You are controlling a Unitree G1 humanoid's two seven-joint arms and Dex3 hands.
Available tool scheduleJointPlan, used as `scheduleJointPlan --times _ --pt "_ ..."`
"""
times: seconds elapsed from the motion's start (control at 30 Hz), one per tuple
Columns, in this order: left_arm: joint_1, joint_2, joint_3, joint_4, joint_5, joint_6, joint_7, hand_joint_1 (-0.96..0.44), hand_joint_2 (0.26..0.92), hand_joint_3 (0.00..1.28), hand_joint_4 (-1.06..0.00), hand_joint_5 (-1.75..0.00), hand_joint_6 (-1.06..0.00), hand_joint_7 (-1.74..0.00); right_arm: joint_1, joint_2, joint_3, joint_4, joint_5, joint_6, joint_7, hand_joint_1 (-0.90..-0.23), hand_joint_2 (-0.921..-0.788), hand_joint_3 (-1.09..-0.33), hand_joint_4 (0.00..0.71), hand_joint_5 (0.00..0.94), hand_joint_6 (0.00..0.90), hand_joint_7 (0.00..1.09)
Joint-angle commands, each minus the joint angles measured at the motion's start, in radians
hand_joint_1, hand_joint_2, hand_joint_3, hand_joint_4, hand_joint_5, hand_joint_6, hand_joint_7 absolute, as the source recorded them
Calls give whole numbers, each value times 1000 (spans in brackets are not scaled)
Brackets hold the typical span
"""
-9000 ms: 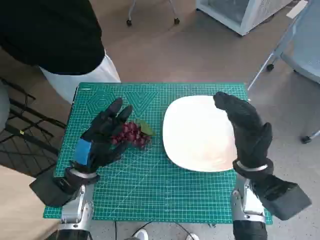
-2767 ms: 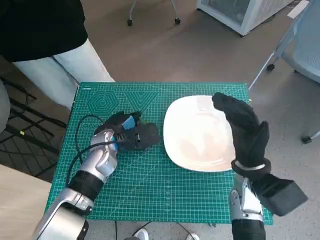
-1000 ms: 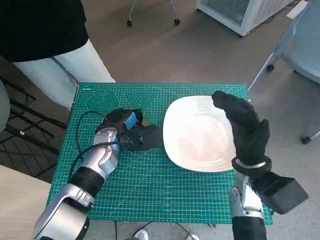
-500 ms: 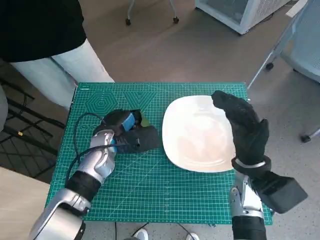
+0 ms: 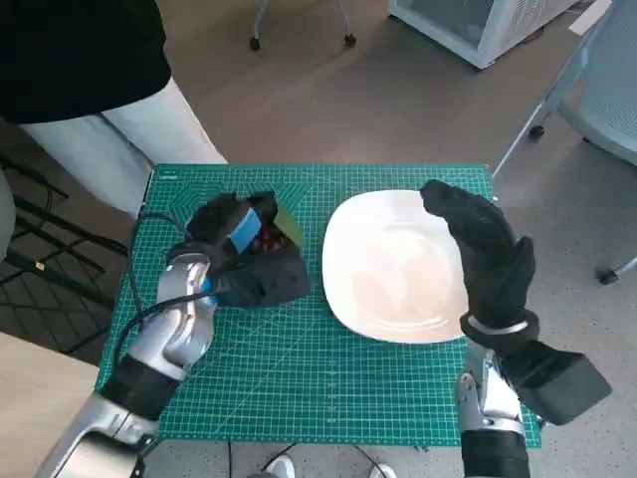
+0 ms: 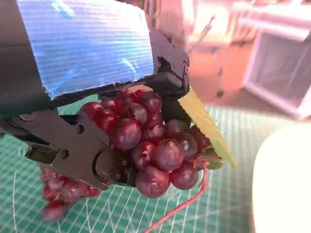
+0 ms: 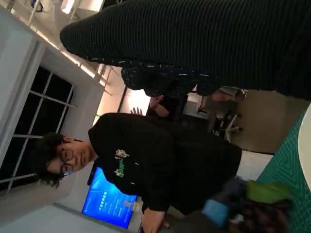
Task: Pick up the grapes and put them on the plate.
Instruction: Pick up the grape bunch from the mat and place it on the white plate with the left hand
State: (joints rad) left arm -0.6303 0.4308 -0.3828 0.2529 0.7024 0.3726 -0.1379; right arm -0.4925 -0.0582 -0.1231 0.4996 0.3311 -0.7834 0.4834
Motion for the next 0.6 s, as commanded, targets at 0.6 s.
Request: scheduleJointPlan --times 0.6 --pt "90 23 79 -237 24 4 -7 3 921 216 -484 -1368 -490 -1334 9 1 -6 7 0 -2 -1 -696 -921 -701 350 1 25 586"
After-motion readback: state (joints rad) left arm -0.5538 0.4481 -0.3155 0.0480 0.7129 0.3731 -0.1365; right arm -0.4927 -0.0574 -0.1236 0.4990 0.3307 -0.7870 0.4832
